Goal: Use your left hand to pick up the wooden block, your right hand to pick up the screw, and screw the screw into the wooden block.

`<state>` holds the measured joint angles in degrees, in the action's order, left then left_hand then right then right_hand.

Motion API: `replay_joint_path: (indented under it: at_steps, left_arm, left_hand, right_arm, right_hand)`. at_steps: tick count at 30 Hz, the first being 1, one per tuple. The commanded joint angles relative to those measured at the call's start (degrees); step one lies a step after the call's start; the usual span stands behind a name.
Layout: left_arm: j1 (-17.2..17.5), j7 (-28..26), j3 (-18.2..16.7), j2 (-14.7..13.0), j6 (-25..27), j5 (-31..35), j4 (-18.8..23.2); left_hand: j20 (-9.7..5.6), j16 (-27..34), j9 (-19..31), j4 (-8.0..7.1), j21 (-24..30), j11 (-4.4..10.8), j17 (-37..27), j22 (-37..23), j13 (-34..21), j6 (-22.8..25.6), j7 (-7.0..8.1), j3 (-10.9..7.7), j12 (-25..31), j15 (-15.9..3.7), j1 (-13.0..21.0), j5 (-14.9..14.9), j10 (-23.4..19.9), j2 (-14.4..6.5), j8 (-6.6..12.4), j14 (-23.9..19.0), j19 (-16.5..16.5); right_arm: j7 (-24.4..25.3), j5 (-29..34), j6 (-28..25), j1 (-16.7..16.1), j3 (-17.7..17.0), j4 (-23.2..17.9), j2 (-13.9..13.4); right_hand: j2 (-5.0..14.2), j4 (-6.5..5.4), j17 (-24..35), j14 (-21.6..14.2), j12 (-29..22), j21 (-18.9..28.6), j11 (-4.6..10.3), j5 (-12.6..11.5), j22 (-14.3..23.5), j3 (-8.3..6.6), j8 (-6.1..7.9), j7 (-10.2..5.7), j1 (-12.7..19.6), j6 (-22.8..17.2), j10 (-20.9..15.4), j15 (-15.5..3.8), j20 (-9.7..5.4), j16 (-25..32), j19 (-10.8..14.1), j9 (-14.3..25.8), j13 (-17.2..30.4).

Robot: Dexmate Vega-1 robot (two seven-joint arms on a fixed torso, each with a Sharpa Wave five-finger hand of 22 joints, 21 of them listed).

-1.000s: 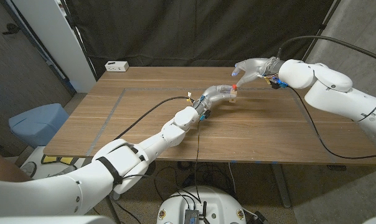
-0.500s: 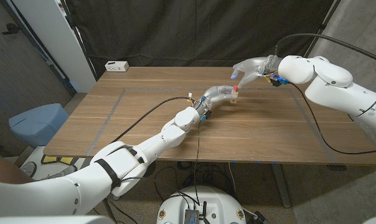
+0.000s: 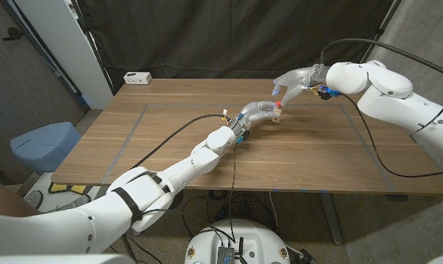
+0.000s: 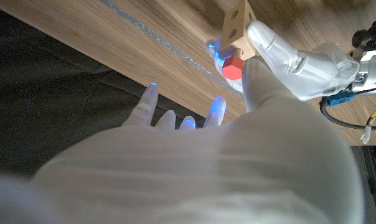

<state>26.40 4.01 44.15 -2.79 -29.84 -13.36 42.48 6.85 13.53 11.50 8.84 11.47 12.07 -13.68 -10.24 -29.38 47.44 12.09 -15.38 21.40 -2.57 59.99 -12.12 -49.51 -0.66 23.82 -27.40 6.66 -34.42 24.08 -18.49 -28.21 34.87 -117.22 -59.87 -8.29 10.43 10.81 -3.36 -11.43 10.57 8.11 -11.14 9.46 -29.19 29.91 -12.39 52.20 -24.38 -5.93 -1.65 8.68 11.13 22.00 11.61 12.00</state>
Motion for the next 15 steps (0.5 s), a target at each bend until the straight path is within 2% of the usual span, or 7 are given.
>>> replay_joint_path:
  at_steps: [1,4,5,10,11,15]
  left_arm:
    - [-0.1,0.1,0.1,0.1,0.1,0.0,-0.3]
    - [-0.1,0.0,0.1,0.1,0.1,0.1,-0.3]
    - [-0.1,0.0,0.1,0.1,0.1,0.1,-0.3]
    - [-0.1,0.1,0.1,0.1,0.1,0.1,-0.2]
    - [-0.1,0.1,0.1,0.1,0.0,0.1,-0.3]
    - [0.0,0.0,0.1,0.0,0.1,0.1,0.0]
  left_hand:
    - [0.05,0.0,0.7,-0.30,0.2,0.60,-0.3,-0.2,-4.8,4.8,-1.87,-0.07,0.5,-6.21,-2.1,-0.3,-1.2,-3.1,0.35,-0.5,0.5]
    - [0.06,0.1,0.7,-0.32,0.2,0.61,-0.3,-0.2,-4.9,4.7,-1.84,-0.04,0.5,-6.17,-2.2,-0.3,-1.2,-3.0,0.32,-0.5,0.5]
    - [0.08,0.0,0.7,-0.30,0.2,0.61,-0.3,-0.2,-4.9,4.7,-1.84,-0.05,0.5,-6.20,-2.1,-0.3,-1.2,-3.0,0.33,-0.5,0.5]
    - [0.08,0.0,0.7,-0.30,0.2,0.61,-0.3,-0.2,-4.9,4.7,-1.80,-0.04,0.5,-6.21,-2.1,-0.3,-1.2,-3.0,0.33,-0.5,0.5]
    - [0.06,0.0,0.7,-0.30,0.2,0.61,-0.3,-0.2,-4.9,4.7,-1.77,-0.04,0.5,-6.23,-2.1,-0.3,-1.2,-3.0,0.32,-0.5,0.5]
    - [0.04,0.0,0.7,-0.29,0.2,0.61,-0.3,-0.2,-4.9,4.8,-1.79,-0.04,0.5,-6.28,-2.1,-0.3,-1.2,-3.0,0.35,-0.5,0.5]
  right_arm:
    - [-1.7,1.0,2.1,0.7,0.1,2.0,1.1]
    - [-1.6,0.8,2.3,0.5,-0.2,2.1,1.1]
    - [-1.7,0.7,2.3,0.4,-0.3,2.1,1.1]
    - [-1.9,0.7,2.3,0.3,-0.4,2.3,1.2]
    - [-2.0,0.8,2.2,0.3,-0.4,2.3,1.3]
    - [-2.2,0.7,2.3,0.4,-0.3,2.6,1.4]
  right_hand:
    - [-0.15,-0.16,0.2,-0.3,-0.1,0.1,0.47,0.3,0.2,-0.46,0.72,-0.13,0.8,-1.0,-0.4,-0.87,-0.62,0.2,0.1,0.2,0.1]
    - [-0.24,-0.24,0.2,-0.4,-0.2,0.2,0.40,0.4,0.2,-0.50,1.09,-0.10,1.0,-1.8,-0.6,-0.99,-0.95,0.3,0.4,0.4,0.1]
    - [-0.24,-0.32,0.2,-0.5,-0.2,0.2,0.38,0.4,0.2,-0.55,1.21,-0.15,1.1,-2.0,-0.7,-1.06,-1.76,0.4,0.5,0.5,0.1]
    - [-0.29,-0.44,0.3,-0.6,-0.2,0.3,0.31,0.5,0.2,-0.56,1.46,-0.14,1.2,-2.4,-0.8,-1.12,-2.65,0.5,0.8,0.7,0.1]
    - [-0.31,-0.47,0.3,-0.7,-0.3,0.3,-0.10,0.5,0.1,-0.57,1.55,-0.15,1.2,-2.6,-1.1,-1.12,-2.87,0.5,0.8,0.8,0.1]
    - [-0.31,-0.55,0.4,-0.8,-0.3,0.3,0.12,0.5,0.1,-0.61,1.89,-0.10,1.3,-3.2,-1.2,-1.09,-3.65,0.6,1.0,1.0,0.1]
